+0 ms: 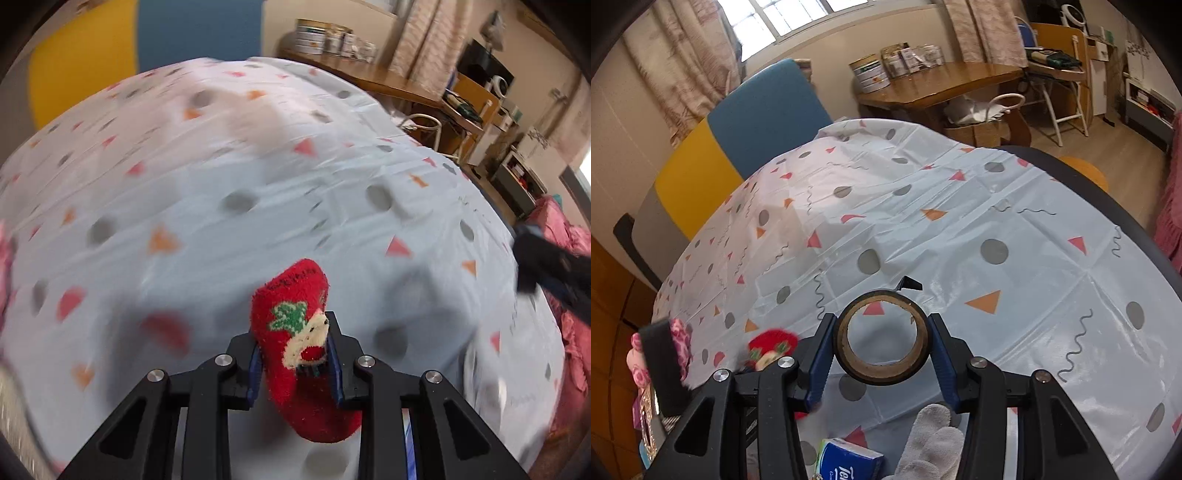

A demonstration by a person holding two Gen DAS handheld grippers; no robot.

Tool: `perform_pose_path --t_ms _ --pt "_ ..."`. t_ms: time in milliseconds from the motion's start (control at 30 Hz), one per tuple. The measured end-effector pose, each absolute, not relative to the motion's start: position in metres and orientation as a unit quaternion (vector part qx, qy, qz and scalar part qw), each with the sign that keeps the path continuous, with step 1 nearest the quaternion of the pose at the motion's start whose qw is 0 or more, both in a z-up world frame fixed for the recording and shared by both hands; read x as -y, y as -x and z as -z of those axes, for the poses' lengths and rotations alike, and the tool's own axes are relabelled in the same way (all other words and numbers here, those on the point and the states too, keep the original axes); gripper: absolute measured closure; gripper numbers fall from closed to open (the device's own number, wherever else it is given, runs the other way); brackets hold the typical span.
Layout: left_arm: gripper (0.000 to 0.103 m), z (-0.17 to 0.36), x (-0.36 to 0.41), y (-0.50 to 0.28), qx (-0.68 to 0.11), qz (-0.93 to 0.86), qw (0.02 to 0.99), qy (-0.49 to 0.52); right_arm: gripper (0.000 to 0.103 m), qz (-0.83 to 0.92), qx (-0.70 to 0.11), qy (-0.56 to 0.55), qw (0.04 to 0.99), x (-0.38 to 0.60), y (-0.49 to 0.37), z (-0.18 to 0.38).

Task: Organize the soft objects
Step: 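Carry the red sock toward the gold tray with left while right holds the tape roll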

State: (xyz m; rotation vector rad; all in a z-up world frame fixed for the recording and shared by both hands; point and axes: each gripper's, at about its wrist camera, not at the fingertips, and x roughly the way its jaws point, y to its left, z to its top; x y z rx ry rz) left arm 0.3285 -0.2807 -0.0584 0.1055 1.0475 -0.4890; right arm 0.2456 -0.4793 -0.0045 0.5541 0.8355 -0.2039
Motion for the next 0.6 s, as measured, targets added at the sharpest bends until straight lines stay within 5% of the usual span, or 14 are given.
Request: perform_pose_path --t_ms 600 --pt "0.074 0.032 0.118 -0.119 -0.478 0.212 0.848 -0.086 0.054 -0.157 -0.519 -0.085 0.836 0.309 -0.268 0.031"
